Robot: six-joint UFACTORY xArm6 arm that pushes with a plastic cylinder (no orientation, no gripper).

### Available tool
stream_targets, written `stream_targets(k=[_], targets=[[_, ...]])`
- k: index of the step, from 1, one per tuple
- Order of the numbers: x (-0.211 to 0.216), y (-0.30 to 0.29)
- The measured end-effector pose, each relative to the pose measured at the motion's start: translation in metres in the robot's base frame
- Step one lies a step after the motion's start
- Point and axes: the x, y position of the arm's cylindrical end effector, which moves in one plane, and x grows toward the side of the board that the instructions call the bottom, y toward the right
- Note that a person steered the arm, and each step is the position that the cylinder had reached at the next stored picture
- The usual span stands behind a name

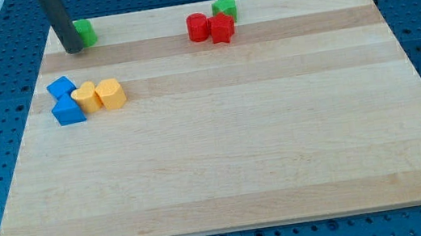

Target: Move the green star to the bottom of the green circle

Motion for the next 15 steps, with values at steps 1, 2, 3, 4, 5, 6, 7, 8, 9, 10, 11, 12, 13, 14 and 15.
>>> stream_targets(k=[1, 2, 3, 4, 5, 6, 7, 8, 9, 10, 11, 12, 13, 14, 15], targets=[[-0.004, 0.000], [0.008, 0.000], [0.027, 0.018], [0.049, 0.051], [0.067, 0.094], [0.079, 0.147], [0.081, 0.202], [0.081, 0.260], [0.065, 0.301], [0.041, 0.333], [0.013, 0.350], [-0.024, 0.350], [-0.045, 0.334], [-0.046, 0.313], [-0.043, 0.313]])
